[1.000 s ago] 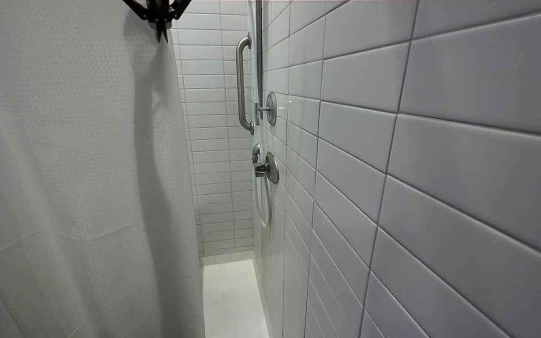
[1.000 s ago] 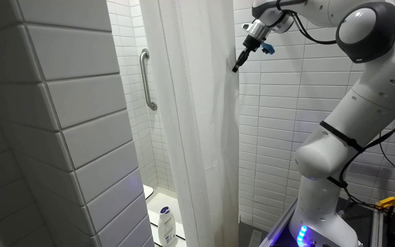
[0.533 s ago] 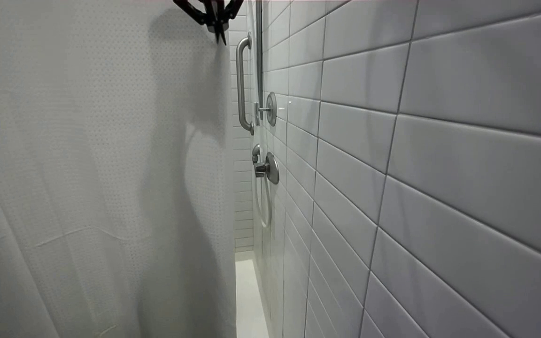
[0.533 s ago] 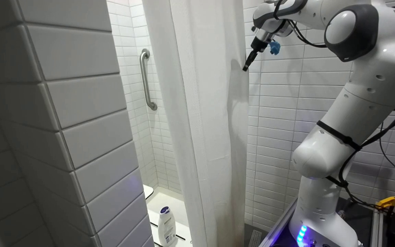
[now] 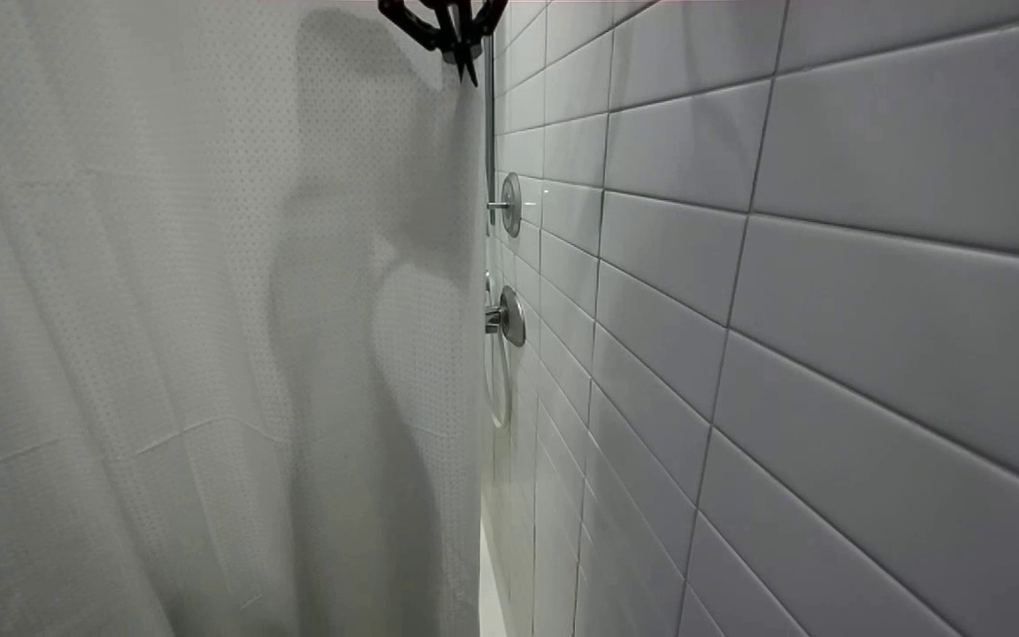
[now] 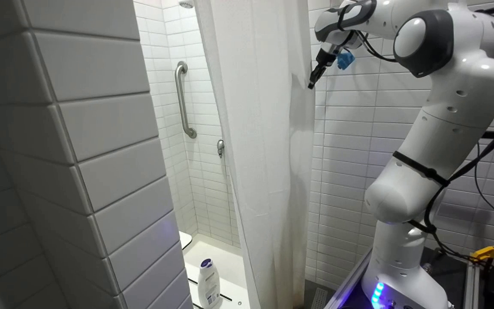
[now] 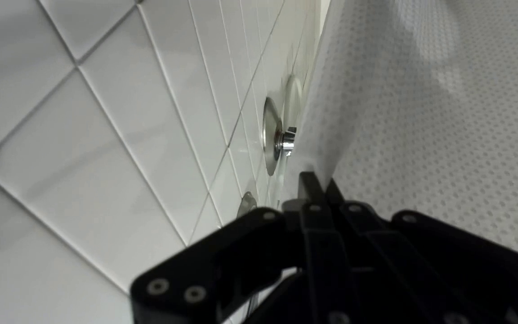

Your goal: Close the curtain railing

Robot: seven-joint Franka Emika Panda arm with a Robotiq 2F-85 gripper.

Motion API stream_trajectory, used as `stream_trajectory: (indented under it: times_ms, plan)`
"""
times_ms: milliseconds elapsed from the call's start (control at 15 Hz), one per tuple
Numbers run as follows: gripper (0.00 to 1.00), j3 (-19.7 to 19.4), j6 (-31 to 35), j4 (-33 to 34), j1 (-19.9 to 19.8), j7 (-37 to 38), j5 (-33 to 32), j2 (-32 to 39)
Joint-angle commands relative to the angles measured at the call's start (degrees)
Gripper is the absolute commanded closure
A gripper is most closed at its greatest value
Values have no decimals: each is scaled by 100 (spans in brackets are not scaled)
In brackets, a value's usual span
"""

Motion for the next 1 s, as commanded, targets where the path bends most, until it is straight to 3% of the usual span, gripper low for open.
stream_trajectory:
  times_ms: [0,467,533,667,933]
  plan:
    - [100,-7,113,14,-232,531,-469,390]
    - [100,-24,175,91,-264,1030,-654,550]
    - [73,-19,152,92,-258,1049,-640,541]
    - [70,-16,39,7,-251,1018,-610,488]
    - [43,-6,-90,-237,-357,1015,-658,574]
